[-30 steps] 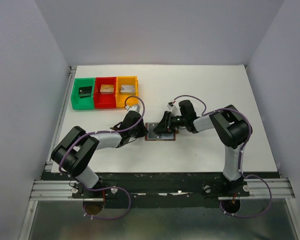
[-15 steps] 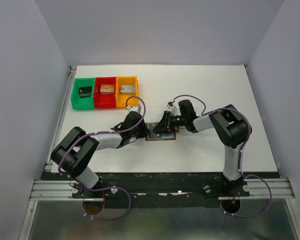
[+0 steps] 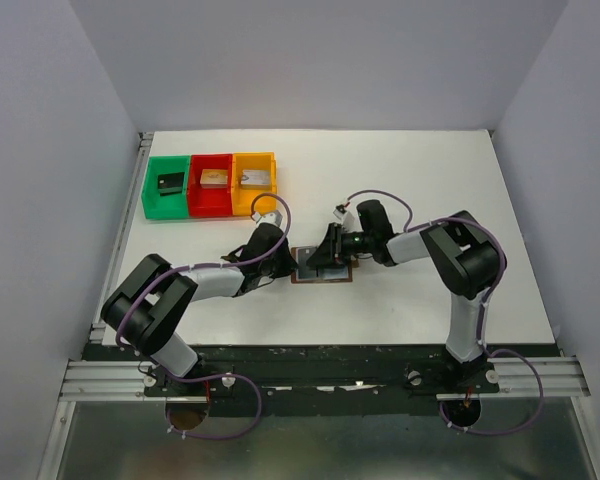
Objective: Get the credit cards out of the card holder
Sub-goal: Remove the credit card from the card holder.
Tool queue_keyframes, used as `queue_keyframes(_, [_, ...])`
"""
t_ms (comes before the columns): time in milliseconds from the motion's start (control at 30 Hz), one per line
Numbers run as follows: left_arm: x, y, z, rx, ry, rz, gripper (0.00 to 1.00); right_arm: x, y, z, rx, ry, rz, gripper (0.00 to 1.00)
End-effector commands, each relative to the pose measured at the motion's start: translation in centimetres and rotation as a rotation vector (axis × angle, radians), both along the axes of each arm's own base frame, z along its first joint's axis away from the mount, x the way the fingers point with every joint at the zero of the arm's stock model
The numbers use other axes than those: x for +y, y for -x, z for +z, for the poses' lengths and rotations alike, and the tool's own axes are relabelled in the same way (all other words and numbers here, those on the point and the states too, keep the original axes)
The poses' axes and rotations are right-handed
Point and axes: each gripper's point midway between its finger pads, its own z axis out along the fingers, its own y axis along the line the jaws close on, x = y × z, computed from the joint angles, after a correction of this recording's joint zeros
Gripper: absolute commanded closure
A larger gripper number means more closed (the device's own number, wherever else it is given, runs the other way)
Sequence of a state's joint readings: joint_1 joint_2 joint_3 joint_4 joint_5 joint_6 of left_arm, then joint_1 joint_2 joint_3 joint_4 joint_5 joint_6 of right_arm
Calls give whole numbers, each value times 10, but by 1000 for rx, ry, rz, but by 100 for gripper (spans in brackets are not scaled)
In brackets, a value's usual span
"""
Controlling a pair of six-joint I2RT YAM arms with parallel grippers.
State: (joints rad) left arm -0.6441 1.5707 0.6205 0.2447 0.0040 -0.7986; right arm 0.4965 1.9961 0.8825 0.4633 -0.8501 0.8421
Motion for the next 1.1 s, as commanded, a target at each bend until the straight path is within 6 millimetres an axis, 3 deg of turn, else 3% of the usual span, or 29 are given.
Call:
queue_keyframes(0, [9, 20, -20, 80, -63, -19, 99, -2, 7, 6, -26, 14, 11, 61])
queue_keyframes(1067, [19, 20, -35, 126, -116, 17, 100, -24, 4, 15, -51, 24, -32, 64])
